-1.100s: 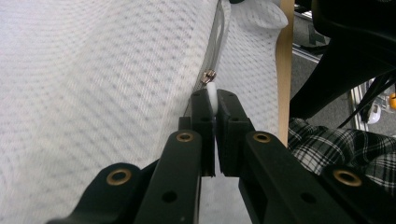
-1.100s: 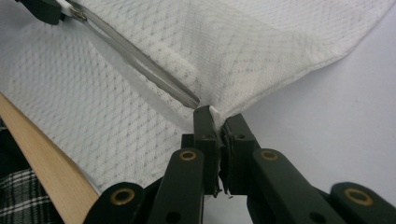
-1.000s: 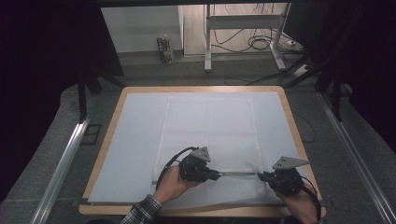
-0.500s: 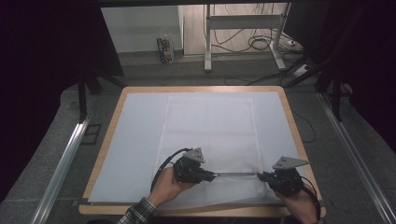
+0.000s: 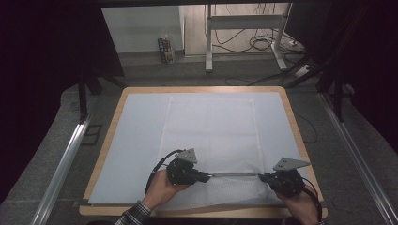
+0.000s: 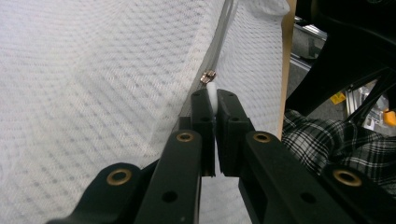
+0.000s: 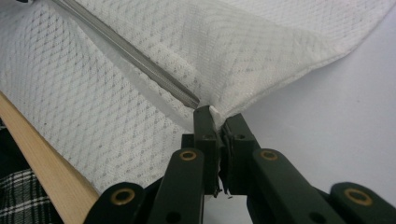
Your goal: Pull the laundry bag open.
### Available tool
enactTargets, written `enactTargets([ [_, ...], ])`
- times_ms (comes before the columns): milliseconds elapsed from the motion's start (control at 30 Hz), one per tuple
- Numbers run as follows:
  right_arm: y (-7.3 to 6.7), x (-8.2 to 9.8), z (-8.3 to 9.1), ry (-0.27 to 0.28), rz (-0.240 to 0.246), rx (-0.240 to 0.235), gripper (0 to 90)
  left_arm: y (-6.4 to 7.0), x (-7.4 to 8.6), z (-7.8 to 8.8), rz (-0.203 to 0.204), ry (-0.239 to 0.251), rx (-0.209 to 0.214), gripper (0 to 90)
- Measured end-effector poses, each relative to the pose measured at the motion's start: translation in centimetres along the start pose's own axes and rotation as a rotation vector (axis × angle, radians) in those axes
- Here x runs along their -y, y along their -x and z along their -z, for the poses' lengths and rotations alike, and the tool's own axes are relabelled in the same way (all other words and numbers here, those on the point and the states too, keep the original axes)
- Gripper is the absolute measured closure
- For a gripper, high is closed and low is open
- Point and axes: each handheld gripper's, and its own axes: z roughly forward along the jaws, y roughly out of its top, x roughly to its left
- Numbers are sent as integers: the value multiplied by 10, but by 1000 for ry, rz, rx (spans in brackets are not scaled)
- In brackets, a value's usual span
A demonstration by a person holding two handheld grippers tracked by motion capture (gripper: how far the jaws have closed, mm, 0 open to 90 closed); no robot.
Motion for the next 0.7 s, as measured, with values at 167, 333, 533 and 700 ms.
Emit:
enactTargets([
  [167, 1, 1, 0, -3, -3, -3, 852, -1, 4, 3, 7, 0, 2, 877],
  [333, 1, 1, 1, -6, 1, 10, 852, -4, 10, 10, 24, 4, -2, 877],
  [533, 2, 1, 1, -7, 1, 10, 852, -4, 16, 20, 22, 1, -18, 876],
  [700, 1, 1, 1, -6, 4, 12, 852, -3, 21, 25, 32, 11, -30, 876],
])
